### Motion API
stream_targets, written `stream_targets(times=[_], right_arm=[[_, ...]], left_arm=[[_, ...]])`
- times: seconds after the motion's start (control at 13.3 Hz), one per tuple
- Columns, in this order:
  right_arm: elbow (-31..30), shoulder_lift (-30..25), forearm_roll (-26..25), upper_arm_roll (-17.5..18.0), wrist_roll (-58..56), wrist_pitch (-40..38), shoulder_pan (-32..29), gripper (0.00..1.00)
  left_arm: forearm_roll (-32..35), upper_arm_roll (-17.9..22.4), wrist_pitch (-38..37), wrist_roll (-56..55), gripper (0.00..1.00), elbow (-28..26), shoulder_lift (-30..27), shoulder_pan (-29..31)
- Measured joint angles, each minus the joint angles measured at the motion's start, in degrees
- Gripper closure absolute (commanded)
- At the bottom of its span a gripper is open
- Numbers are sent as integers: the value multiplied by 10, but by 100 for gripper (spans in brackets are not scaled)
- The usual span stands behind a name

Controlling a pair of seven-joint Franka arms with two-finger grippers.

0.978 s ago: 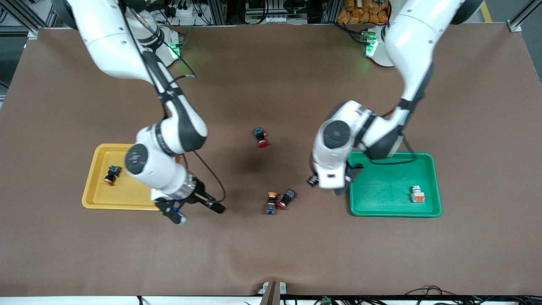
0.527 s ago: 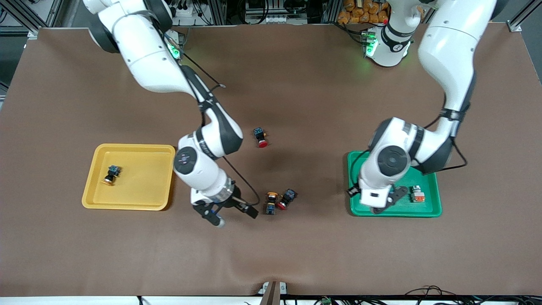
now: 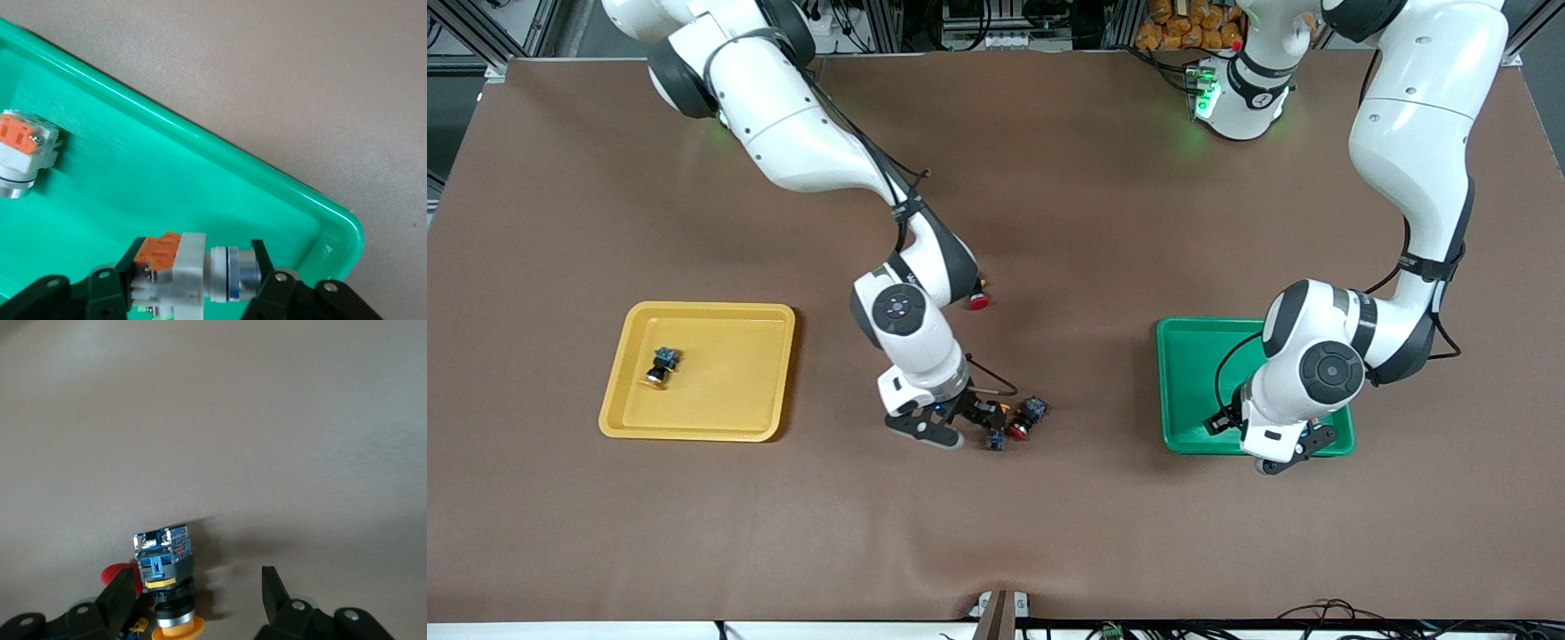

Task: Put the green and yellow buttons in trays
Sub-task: 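Place the white button in the green tray while the right gripper grasps a yellow button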

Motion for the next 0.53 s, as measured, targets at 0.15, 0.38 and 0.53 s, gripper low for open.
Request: stream_targets(times=[0.15, 0.38, 0.53], right_arm=[[2, 16, -1, -1, 0, 26, 3, 15], [13, 24, -2, -2, 0, 30, 9, 21], [13, 27, -3, -3, 0, 30, 16, 26]], left_arm=[[0, -2, 6, 0, 0, 0, 2, -2], [0, -2, 10, 0, 0, 11, 1, -2], [0, -2, 9, 5, 0, 23, -3, -1]])
